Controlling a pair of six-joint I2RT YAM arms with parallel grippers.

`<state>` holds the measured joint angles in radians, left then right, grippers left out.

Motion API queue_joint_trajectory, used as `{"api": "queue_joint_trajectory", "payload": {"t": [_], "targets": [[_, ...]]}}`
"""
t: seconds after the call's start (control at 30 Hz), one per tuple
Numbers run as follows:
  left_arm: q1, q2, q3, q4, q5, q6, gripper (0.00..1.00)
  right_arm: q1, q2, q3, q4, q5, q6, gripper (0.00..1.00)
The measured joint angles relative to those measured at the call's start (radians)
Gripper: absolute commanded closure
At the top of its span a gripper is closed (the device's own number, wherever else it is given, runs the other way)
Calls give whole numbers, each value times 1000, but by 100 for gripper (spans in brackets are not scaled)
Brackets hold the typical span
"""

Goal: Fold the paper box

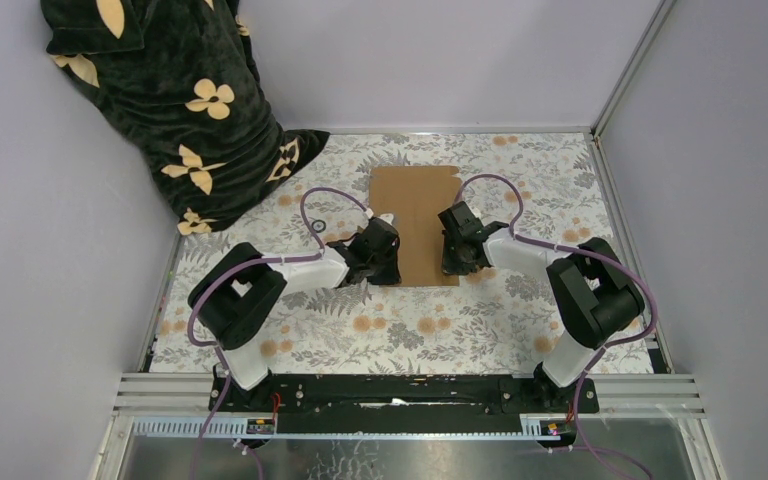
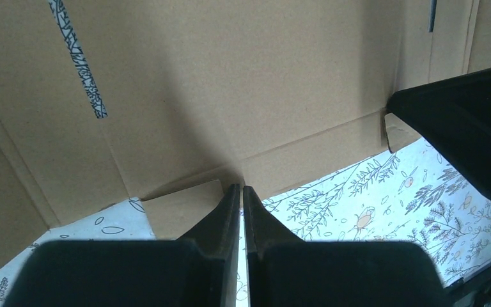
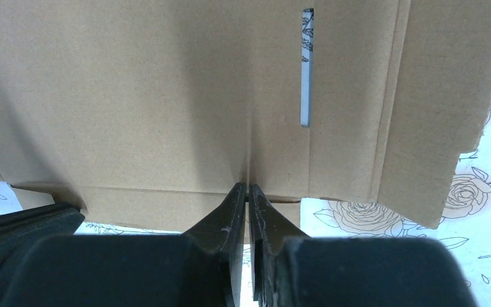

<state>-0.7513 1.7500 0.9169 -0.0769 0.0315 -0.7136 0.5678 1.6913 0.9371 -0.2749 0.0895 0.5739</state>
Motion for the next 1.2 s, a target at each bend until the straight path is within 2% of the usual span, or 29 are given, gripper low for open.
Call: {"api": "queue_joint_trajectory", "payload": {"t": [0.17,0.27,0.37,0.43,0.47,0.5,0.53,0.57,0.63,0.73,0.8,0.83,1.03,1.2], "targets": [[-2,-11,2,-19,-5,1,89,2,-4,6,-13,-5,-1,85],[-2,-40,31,-94,-13,13,87,9,-16,37,-66,-12,-15,82],[-2,-97,126,-187,-32,28,84,14,-57,132,-157,-4,-47,77],[-2,-142,195,-220,-45,41,78,14,-107,224,-201,10,-71,74],[-2,-165,232,-234,-53,50,76,14,-132,259,-213,21,-80,71],[-2,-190,284,-254,-63,58,75,15,-165,290,-220,30,-88,63],[0,-204,315,-260,-70,67,74,15,-203,311,-227,37,-93,45],[3,-216,350,-270,-77,77,74,15,-245,319,-233,44,-93,35],[15,-224,408,-288,-81,95,73,15,-328,314,-257,47,-82,32],[49,-215,436,-299,-76,118,70,14,-405,256,-256,-6,-58,32],[85,-198,425,-307,-66,130,67,15,-452,159,-219,-65,-21,32],[101,-190,416,-311,-63,135,66,15,-487,58,-187,-114,22,31],[214,-145,330,-320,-16,166,66,35,-587,-230,-98,-180,200,32],[300,-100,327,-315,20,190,66,94,-629,-282,-47,-150,319,31]]}}
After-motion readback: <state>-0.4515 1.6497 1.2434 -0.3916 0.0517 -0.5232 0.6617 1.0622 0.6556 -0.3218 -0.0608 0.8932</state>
